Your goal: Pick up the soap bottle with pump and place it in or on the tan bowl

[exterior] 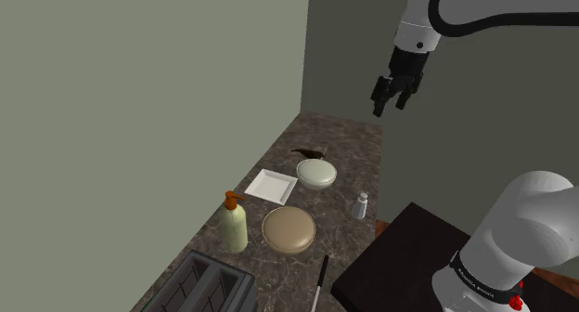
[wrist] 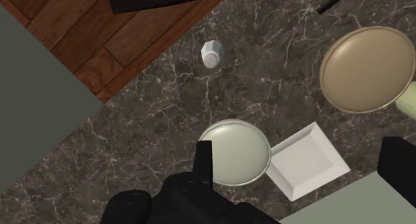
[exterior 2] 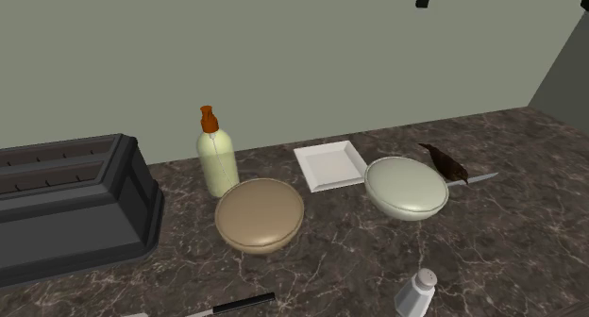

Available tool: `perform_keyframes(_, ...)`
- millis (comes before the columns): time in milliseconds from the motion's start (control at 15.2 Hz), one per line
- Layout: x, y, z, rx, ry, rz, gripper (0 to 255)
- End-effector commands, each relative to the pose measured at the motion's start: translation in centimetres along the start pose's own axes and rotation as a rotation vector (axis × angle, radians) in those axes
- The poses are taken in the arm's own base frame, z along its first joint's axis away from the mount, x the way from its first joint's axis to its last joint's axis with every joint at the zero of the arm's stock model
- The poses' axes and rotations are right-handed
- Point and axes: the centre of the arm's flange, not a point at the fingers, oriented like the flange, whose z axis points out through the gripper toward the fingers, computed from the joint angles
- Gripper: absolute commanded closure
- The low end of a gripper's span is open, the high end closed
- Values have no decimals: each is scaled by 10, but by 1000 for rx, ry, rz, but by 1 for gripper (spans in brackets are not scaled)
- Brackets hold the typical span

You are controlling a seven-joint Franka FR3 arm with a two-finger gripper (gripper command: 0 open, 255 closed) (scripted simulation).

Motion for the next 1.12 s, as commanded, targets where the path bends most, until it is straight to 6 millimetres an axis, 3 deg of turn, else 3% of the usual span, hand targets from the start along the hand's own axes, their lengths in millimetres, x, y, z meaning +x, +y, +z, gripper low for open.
perform_keyframes(0,0,0,0,0,0,0,0)
perform_keyframes(1056,77,-175,98,4,-65,-17,0)
